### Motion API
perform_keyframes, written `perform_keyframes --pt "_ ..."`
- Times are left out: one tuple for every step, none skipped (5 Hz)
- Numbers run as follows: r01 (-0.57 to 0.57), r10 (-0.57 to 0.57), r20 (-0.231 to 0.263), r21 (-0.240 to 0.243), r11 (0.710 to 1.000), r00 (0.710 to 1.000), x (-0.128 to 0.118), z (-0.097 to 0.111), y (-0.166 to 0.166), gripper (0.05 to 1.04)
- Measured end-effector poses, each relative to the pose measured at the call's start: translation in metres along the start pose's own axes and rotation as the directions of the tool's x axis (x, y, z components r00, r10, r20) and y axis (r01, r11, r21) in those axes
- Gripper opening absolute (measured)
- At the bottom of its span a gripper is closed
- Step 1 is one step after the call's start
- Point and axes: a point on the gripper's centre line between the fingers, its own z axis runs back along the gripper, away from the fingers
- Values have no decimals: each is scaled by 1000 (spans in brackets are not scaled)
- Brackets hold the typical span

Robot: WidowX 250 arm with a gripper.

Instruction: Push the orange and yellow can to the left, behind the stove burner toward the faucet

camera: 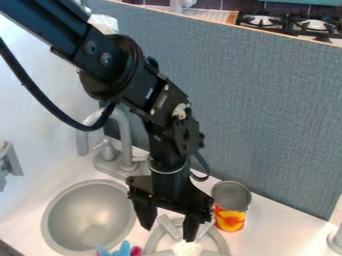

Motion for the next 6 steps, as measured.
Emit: perform_keyframes --pt "-1 2 -16 6 1000 1000 -2 -4 1 1001" --pt "15 -15 -29 -1 1000 999 6 -5 -13 1001" --pt "47 -46 11 -30 998 999 29 -8 -40 1001" --pt "82 -80 32 -72 994 996 54 -22 -65 1001" --pt "149 -137 86 -143 978 987 75 -30 -92 1001" --pt "230 -209 117 -203 952 971 91 -44 -112 1001"
